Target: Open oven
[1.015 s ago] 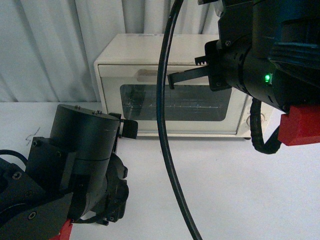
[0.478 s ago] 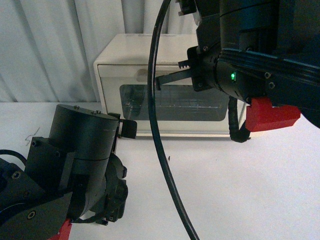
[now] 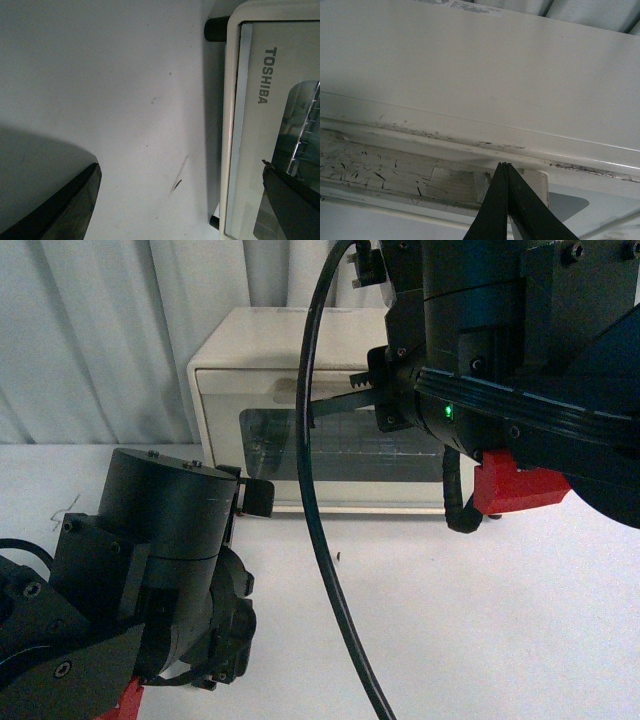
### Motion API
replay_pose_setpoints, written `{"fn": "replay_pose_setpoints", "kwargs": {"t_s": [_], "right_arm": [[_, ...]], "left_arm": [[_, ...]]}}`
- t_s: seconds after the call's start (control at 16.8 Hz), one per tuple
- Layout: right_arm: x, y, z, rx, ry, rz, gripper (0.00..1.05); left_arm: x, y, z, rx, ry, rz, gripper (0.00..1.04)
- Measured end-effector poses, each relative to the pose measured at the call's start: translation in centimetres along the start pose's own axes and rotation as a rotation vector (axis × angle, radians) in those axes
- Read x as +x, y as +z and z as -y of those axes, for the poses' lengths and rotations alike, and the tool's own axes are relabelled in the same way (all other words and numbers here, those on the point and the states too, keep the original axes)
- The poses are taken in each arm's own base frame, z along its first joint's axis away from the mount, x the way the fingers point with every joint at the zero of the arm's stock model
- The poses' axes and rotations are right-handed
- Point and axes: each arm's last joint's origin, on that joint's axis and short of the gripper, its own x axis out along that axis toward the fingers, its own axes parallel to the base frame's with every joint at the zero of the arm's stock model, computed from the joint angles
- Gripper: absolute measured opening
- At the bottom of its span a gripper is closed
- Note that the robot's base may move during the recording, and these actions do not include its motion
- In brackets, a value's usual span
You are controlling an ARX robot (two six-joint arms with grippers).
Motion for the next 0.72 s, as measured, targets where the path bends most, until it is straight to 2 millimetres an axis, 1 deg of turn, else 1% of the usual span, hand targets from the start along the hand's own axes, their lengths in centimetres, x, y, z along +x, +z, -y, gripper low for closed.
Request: {"fn": "replay_pose_setpoints", "kwargs": {"t_s": [0.24, 0.48, 0.54, 0.6, 0.66, 0.72], "right_arm": [[-0.5, -0.9, 0.1, 0.087, 0.0, 0.005, 0.02], [-2.3, -1.8, -0.3, 0.15, 0.005, 0.001, 0.02], [-4.6, -2.8, -0.9, 0.18, -0.003, -0.023, 0.02], [-8.4, -4.4, -0.7, 0.192, -0.035, -0.062, 0.02], [-12.4, -3.5, 1.7, 0.21, -0.188, -0.01, 0.02], [-17.0, -4.0, 6.0, 0.204, -0.427, -0.016, 0.02]], "left_arm": [[0.0, 0.0, 0.0, 0.0, 0.0, 0.0, 0.98], [0.0, 0.0, 0.0, 0.0, 0.0, 0.0, 0.98], [0.0, 0.0, 0.0, 0.0, 0.0, 0.0, 0.98], [0.0, 0.0, 0.0, 0.0, 0.0, 0.0, 0.98], [0.0, 0.0, 0.0, 0.0, 0.0, 0.0, 0.98], [0.0, 0.0, 0.0, 0.0, 0.0, 0.0, 0.98]]}}
